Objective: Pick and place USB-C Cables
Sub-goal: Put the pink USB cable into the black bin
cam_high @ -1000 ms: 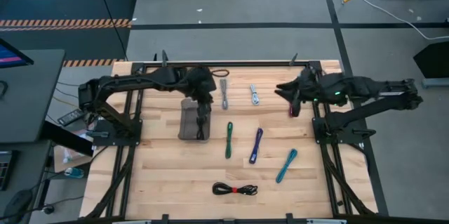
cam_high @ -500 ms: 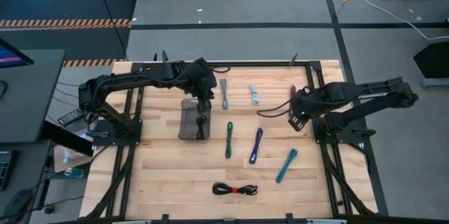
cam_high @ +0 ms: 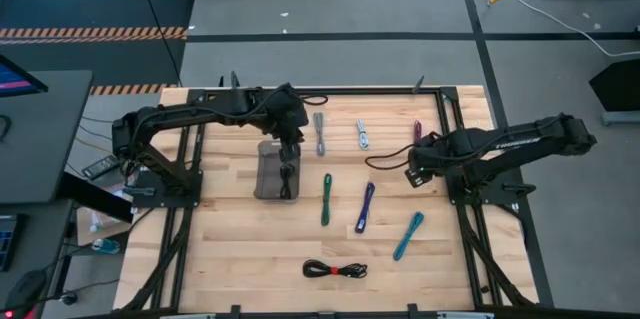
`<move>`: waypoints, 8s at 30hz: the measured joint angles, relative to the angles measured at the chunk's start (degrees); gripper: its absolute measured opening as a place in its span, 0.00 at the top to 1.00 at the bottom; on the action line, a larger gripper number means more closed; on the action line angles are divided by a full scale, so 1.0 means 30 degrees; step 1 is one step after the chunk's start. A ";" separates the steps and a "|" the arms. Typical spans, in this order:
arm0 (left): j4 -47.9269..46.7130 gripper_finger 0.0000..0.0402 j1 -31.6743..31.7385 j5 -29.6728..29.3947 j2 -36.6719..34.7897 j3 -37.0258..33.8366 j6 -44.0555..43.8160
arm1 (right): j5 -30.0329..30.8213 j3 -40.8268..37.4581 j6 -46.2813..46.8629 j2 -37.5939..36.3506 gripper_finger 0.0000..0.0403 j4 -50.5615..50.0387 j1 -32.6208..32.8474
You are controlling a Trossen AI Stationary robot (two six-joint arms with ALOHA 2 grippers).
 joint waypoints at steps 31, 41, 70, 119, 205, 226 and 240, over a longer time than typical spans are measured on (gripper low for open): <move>0.0305 0.81 0.0002 0.0007 0.0000 -0.0007 -0.0284 | 0.3148 -0.5237 -0.1164 0.0111 0.46 0.8495 -0.4468; 0.0660 0.81 0.0000 0.0008 0.0000 -0.0007 -0.0350 | 0.3359 -0.5237 -0.2070 0.1643 0.46 0.9770 -0.5513; 0.0639 0.81 0.0000 0.0015 0.0007 -0.0007 -0.0365 | 0.0333 -0.4742 -0.4291 0.2055 0.92 1.0891 -0.5066; 2.0608 0.35 -0.0344 0.7002 0.0015 -0.0022 -0.6390 | 0.1406 0.5844 -1.4929 0.0532 0.92 1.6906 0.0952; -0.0317 0.92 -0.1173 1.1053 0.0022 -0.0029 -0.2360 | -0.1565 0.5859 -1.4485 -0.4543 0.36 1.6354 -0.0137; -0.2538 0.92 0.4591 1.1653 0.0015 -0.0029 -0.2884 | -0.1620 0.5859 -1.4498 -0.4532 0.36 1.6040 -0.0137; -0.3574 0.92 0.6021 1.1304 0.0154 -0.0033 -0.2922 | -0.1617 0.5851 -1.4550 -0.4532 0.36 1.5974 -0.0137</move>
